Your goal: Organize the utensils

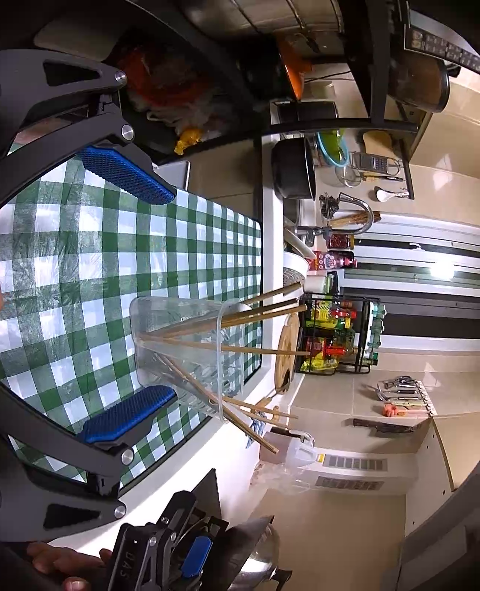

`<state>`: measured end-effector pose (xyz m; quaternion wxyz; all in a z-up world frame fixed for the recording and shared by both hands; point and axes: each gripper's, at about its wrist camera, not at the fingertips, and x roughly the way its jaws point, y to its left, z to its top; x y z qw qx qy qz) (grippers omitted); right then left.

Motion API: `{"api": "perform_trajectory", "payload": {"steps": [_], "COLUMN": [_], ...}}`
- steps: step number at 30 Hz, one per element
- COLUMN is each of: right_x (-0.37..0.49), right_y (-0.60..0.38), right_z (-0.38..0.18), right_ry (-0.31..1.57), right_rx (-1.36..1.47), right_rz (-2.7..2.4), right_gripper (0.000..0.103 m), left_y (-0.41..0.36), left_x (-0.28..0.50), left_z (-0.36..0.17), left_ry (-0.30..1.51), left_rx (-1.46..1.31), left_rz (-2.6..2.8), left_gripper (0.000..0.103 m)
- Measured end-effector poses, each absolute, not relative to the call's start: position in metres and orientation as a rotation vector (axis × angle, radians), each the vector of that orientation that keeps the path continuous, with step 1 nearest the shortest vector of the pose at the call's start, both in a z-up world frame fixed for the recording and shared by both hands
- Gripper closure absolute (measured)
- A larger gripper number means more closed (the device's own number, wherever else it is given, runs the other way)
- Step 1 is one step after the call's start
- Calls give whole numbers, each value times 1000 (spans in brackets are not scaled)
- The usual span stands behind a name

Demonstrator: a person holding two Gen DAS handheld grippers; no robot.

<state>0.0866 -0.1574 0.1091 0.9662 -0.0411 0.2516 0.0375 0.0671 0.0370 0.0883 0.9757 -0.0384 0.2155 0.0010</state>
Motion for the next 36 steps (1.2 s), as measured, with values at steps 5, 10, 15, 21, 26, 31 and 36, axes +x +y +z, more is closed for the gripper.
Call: {"api": "perform_trajectory", "payload": {"steps": [5,10,15,21,26,31,36], "right_x": [87,86,86,86,87,86,87], "right_y": [-157,-157,-157,-157,-157,-156,-156], "right_z": [109,109,109,109,109,110,109], "right_ry": [510,509,508,510,511,512,513], "right_rx": [-81,-82,-83,-83,-83,-83,-82], "right_rz": [75,75,74,76,77,77,78], "right_gripper": [5,5,5,5,5,5,5], "left_y": [36,38,37,37,37,37,37], "left_x": [68,69,69,69,69,69,69], "left_z": [88,87,87,87,87,87,87], "left_ry": [442,449,448,448,448,448,448], "left_rx": [-74,-83,-82,-82,-82,-83,-81], "left_rz": [17,20,19,20,20,20,21], "left_gripper": [8,8,8,8,8,8,8]}}
